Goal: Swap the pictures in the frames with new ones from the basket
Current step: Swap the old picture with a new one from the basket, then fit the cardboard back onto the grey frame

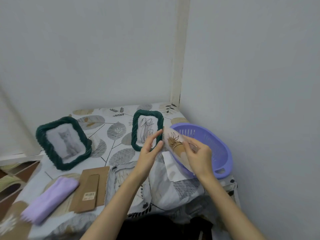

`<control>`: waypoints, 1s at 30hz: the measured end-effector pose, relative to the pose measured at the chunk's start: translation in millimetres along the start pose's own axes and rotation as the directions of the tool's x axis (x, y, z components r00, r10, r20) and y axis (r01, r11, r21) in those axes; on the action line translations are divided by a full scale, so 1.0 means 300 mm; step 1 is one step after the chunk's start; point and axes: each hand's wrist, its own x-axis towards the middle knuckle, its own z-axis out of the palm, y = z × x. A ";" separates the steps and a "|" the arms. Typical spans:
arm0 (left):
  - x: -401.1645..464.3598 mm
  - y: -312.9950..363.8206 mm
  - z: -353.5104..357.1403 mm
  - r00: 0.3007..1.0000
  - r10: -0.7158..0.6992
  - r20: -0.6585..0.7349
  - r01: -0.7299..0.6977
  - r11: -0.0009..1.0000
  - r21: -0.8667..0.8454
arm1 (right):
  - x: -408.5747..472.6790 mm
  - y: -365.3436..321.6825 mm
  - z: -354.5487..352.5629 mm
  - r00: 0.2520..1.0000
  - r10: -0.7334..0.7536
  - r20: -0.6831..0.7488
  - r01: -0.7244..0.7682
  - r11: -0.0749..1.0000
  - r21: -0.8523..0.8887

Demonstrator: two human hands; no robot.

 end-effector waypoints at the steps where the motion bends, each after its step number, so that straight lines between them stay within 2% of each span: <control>1: -0.018 -0.005 -0.015 0.999 -0.033 0.008 0.034 0.999 -0.038 | -0.013 -0.015 0.017 1.000 -0.028 -0.002 0.028 0.999 0.033; 4: -0.051 0.003 -0.063 0.982 -0.189 0.022 0.187 0.939 -0.290 | -0.060 -0.021 0.090 0.980 -0.133 0.150 0.137 0.990 -0.015; 7: -0.068 0.019 -0.123 0.969 -0.247 0.004 0.228 0.889 -0.396 | -0.114 -0.013 0.155 0.957 -0.113 0.267 0.123 0.992 -0.023; 8: -0.073 0.023 -0.144 0.964 -0.265 0.011 0.249 0.891 -0.380 | -0.128 -0.015 0.170 0.952 -0.116 0.285 0.120 0.993 0.001; 12: -0.104 0.019 -0.214 0.939 -0.340 0.056 0.343 0.938 -0.059 | -0.166 -0.045 0.214 0.907 -0.168 0.386 0.142 0.985 0.096; 13: -0.112 0.017 -0.228 0.937 -0.342 0.071 0.345 0.938 -0.031 | -0.176 -0.055 0.227 0.884 -0.171 0.435 0.141 0.985 0.101; 15: -0.125 0.019 -0.259 0.938 -0.327 0.113 0.340 0.934 -0.114 | -0.198 -0.076 0.250 0.841 -0.158 0.518 0.134 0.987 0.085; 17: -0.143 0.035 -0.280 0.944 -0.317 0.089 0.329 0.917 -0.225 | -0.216 -0.085 0.276 0.822 -0.131 0.555 0.093 0.991 0.096; 19: -0.150 0.032 -0.307 0.956 -0.292 0.004 0.287 0.935 -0.207 | -0.224 -0.085 0.294 0.823 -0.120 0.555 0.083 0.992 0.092; 21: -0.161 0.026 -0.337 0.967 -0.240 -0.086 0.223 0.960 -0.167 | -0.228 -0.076 0.307 0.834 -0.113 0.540 0.122 0.992 0.019; 24: -0.173 0.017 -0.369 0.984 -0.147 -0.103 0.137 0.986 -0.093 | -0.231 -0.055 0.315 0.858 -0.106 0.503 0.182 0.978 -0.104; 28: -0.191 0.007 -0.395 0.979 -0.150 -0.141 0.149 0.989 -0.017 | -0.212 -0.054 0.323 0.831 0.044 0.554 -0.081 0.996 0.043; 30: -0.197 -0.027 -0.415 0.978 -0.146 -0.149 0.157 0.985 0.066 | -0.190 -0.037 0.333 0.826 0.061 0.561 -0.096 0.995 0.033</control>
